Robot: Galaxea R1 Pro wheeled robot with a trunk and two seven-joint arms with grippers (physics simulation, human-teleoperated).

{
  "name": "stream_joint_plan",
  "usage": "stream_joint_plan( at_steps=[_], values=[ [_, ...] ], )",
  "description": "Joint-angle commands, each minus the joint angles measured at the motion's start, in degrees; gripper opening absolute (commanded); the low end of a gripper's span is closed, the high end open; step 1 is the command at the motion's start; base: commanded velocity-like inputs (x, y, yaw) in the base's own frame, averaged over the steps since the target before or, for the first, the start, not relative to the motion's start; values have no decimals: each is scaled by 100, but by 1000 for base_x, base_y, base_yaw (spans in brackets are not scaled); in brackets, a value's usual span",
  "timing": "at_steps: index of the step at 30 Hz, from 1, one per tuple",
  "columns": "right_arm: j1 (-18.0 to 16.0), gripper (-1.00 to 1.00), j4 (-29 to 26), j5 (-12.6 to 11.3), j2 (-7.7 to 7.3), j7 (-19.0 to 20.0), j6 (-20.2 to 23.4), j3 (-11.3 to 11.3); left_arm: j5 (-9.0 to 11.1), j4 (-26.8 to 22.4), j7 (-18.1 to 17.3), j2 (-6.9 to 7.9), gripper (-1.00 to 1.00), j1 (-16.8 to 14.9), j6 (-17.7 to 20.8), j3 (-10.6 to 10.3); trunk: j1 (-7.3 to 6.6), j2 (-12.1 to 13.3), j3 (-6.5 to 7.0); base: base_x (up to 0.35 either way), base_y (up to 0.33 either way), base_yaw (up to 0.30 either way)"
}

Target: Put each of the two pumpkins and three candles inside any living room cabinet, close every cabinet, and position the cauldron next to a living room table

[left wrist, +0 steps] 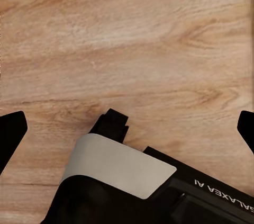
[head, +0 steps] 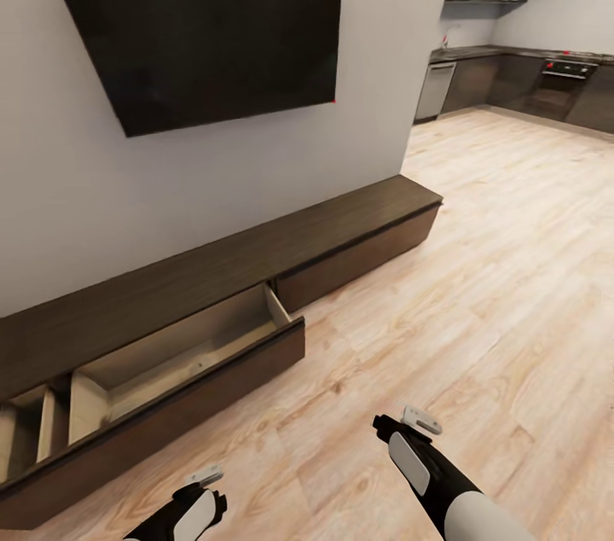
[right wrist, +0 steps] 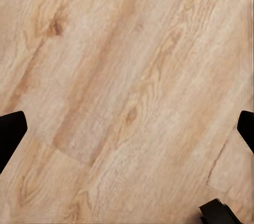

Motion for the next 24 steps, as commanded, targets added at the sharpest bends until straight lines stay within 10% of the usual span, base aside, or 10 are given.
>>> stream_joint_plan(
  at_steps=[1,24],
  values=[
    [-4,100,-1,-27,-4,-47,14,38,37,-3,53,8,100,-1,26,-47,0,-3,3,0,0,-216],
    [-4,100,178,-32,-4,-44,-11,28,-48,1029,25,56,100,146,-417,-50,0,-3,176,0,0,-198]
  ],
)
